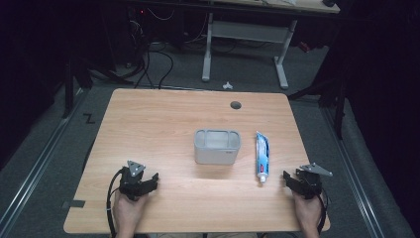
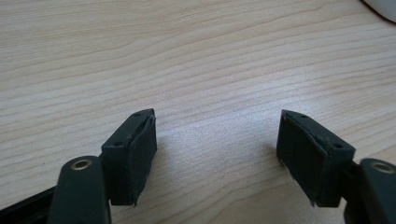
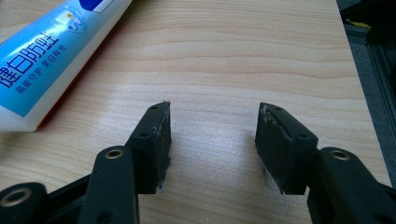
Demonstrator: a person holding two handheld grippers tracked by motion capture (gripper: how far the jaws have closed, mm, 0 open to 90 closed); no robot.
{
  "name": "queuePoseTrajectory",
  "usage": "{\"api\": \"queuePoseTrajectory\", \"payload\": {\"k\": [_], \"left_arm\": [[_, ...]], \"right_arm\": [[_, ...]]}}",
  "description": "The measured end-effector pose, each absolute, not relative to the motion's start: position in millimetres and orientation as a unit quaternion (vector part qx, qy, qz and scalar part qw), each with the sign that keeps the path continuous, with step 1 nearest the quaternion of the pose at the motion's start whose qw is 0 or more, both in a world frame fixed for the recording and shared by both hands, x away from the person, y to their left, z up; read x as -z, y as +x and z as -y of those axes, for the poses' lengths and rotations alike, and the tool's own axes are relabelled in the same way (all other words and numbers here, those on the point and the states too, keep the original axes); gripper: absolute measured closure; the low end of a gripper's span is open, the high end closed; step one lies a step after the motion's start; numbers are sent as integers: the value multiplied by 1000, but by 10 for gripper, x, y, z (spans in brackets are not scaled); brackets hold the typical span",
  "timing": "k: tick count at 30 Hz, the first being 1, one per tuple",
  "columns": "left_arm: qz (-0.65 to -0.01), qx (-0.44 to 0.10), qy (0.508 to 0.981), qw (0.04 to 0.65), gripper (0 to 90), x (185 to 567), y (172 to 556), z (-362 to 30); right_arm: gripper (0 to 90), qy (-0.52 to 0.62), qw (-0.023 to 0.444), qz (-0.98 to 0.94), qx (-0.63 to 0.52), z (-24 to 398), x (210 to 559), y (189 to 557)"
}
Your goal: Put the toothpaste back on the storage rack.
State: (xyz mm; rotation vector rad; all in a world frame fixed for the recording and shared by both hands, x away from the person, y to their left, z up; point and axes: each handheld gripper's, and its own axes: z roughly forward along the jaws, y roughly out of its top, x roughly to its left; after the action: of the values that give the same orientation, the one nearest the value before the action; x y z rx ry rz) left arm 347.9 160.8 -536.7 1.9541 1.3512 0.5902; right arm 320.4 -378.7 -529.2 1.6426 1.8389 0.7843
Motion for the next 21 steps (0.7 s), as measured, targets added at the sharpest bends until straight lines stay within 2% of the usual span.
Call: {"api": "queuePoseTrajectory", "payload": {"k": [21], "left_arm": [[-518,-225,752,340,287,5365,3489,-1610]], "right_arm": [[436,596,268,-696,-297,3771,5293,3198]]}}
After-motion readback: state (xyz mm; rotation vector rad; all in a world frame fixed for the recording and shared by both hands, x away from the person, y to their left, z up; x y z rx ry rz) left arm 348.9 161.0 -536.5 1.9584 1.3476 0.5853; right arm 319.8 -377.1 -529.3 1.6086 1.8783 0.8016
